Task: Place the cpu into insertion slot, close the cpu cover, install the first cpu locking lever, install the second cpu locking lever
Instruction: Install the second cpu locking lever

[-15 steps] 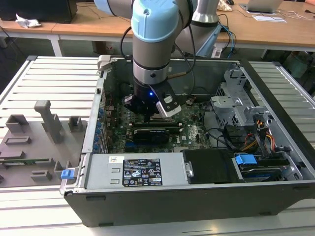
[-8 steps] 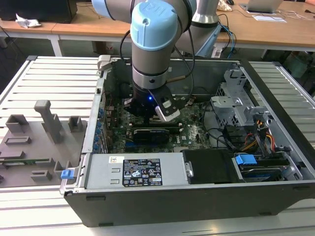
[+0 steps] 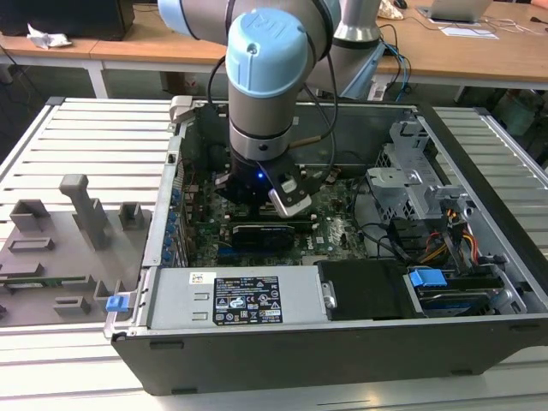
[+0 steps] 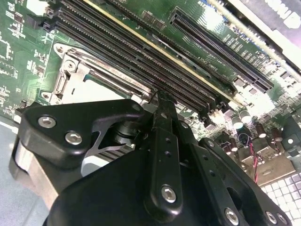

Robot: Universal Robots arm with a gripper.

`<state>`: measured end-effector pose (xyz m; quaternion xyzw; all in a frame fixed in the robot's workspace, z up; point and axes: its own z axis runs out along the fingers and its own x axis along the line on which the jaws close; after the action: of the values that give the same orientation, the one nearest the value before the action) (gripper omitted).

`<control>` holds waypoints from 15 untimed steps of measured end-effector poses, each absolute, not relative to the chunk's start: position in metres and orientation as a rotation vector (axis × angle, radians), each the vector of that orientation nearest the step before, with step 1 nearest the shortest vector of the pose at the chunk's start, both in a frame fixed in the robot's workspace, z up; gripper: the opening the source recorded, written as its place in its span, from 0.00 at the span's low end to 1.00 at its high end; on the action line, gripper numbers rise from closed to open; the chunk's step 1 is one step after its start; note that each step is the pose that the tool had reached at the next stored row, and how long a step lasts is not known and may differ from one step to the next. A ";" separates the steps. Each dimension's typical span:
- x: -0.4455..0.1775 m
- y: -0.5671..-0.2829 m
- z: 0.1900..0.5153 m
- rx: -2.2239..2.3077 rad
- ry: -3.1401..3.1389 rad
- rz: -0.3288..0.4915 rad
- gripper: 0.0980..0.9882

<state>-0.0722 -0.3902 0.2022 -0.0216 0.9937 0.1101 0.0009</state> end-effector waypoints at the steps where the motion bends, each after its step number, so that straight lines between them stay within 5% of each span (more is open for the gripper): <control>1: -0.072 -0.390 0.202 -0.068 3.120 0.348 0.01; 15: -0.078 -0.391 0.197 -0.069 3.114 0.389 0.01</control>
<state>-0.0778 -0.3914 0.1971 -0.0219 0.9921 0.1238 0.0011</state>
